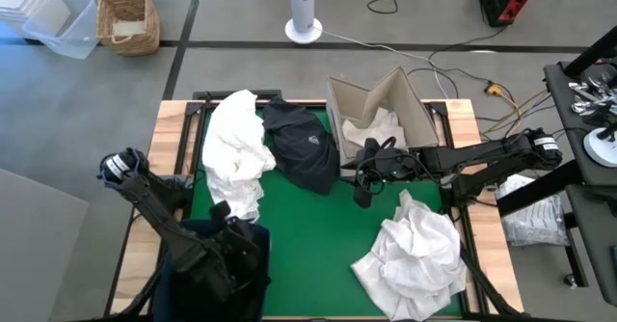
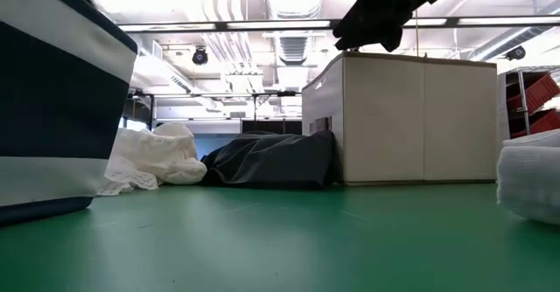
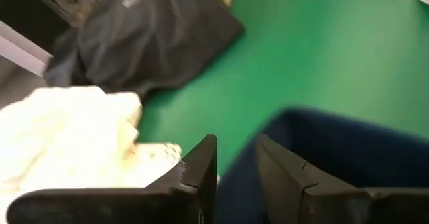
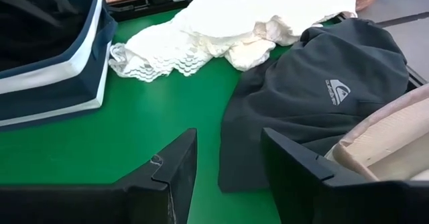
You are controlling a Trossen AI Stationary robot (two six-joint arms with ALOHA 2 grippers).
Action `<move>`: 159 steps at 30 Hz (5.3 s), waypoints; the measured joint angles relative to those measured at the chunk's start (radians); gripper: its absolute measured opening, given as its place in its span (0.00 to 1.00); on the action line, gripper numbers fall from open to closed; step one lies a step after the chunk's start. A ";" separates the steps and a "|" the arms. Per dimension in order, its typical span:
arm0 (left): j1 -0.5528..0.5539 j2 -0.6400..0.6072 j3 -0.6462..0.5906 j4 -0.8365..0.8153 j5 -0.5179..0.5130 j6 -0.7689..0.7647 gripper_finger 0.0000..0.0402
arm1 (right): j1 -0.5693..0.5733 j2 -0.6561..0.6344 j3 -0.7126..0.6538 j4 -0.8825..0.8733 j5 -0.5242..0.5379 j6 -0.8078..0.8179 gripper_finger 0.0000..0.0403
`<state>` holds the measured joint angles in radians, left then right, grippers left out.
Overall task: Sort clothes
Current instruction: Put the bottom white shirt into the brown laundry organizer
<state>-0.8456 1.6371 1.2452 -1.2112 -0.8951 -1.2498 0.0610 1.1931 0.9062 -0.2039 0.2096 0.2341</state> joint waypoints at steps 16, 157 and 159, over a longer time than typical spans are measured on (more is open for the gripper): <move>0.056 -0.072 0.084 -0.053 -0.271 0.365 0.19 | 0.000 0.000 0.021 0.023 0.002 -0.125 0.22; 0.558 0.745 0.500 1.159 1.188 1.630 0.43 | 0.589 -0.233 0.468 -1.120 0.396 0.337 0.42; 0.558 0.745 0.495 1.158 1.195 1.629 0.42 | 0.589 -0.231 0.468 -1.121 0.396 0.334 0.42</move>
<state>-0.2878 2.3825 1.7404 -0.0535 0.2994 0.3794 0.6498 0.9617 1.3743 -1.3251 0.6053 0.5686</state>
